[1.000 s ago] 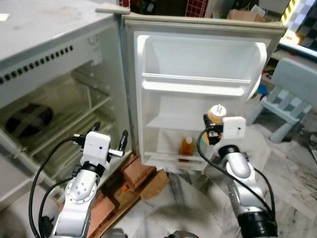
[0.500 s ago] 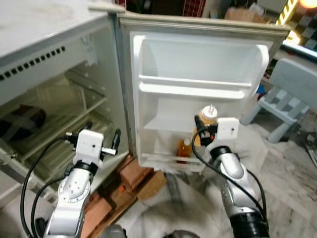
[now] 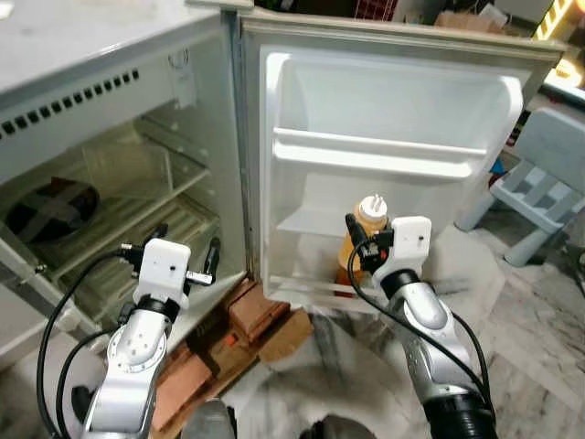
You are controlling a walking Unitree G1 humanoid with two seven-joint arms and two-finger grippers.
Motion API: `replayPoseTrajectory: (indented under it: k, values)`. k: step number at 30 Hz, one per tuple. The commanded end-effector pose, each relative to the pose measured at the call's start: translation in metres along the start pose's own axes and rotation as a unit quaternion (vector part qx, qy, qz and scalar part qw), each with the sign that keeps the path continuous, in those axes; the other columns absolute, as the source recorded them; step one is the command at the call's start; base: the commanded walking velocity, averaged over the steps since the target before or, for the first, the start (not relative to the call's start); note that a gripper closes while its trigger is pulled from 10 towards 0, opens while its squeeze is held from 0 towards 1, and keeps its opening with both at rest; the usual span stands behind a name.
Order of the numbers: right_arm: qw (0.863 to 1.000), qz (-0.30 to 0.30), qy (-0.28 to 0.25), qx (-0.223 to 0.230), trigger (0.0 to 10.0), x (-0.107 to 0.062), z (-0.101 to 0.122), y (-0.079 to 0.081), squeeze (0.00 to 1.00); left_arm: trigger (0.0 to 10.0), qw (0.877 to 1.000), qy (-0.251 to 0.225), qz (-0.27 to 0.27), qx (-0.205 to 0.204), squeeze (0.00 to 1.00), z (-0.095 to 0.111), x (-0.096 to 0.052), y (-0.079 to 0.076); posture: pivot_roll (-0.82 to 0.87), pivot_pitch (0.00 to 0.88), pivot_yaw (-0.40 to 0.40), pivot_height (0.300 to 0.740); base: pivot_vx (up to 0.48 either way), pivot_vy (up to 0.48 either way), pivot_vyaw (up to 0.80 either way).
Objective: Restocking fridge
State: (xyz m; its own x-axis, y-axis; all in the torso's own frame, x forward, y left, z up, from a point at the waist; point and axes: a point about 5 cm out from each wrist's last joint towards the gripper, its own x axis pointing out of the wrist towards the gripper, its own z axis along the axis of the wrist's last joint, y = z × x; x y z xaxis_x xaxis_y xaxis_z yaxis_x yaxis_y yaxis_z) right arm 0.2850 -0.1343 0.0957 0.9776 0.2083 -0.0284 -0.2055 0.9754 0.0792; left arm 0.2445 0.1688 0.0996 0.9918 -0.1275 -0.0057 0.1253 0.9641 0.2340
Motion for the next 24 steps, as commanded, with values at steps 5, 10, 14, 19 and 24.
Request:
replayPoseTrajectory:
  k: [5, 10, 14, 19, 24]
  values:
    - [1.000, 0.000, -0.013, 0.000, 10.0, 0.0005, 0.0068, -0.0020, 0.00, 10.0, 1.000, -0.001, 0.010, 0.010, 0.00, 0.0030, 0.0022, 0.0047, 0.10, 0.046, -0.075, 0.656, 0.000, 0.000, 0.00]
    - [1.000, 0.000, -0.013, 0.000, 10.0, 0.0020, 0.0079, -0.0018, 0.00, 10.0, 1.000, -0.003, 0.008, 0.011, 0.00, 0.0045, 0.0040, 0.0052, 0.10, 0.068, -0.076, 0.656, 0.000, 0.000, 0.00]
    - [1.000, -0.001, -0.015, -0.001, 10.0, 0.0021, 0.0081, -0.0020, 0.00, 10.0, 1.000, -0.006, 0.013, 0.011, 0.00, 0.0062, 0.0055, 0.0091, 0.10, 0.058, -0.076, 0.656, 0.000, 0.000, 0.00]
    - [1.000, 0.001, -0.014, -0.001, 10.0, 0.0023, 0.0074, -0.0010, 0.00, 10.0, 1.000, -0.008, 0.011, 0.012, 0.00, 0.0064, 0.0049, 0.0095, 0.10, 0.060, -0.074, 0.656, 0.000, 0.000, 0.00]
    - [1.000, -0.001, -0.014, 0.000, 10.0, 0.0021, 0.0074, -0.0011, 0.00, 10.0, 1.000, -0.009, 0.007, 0.012, 0.00, 0.0067, 0.0056, 0.0065, 0.10, 0.059, -0.073, 0.656, 0.301, 0.000, 0.00]
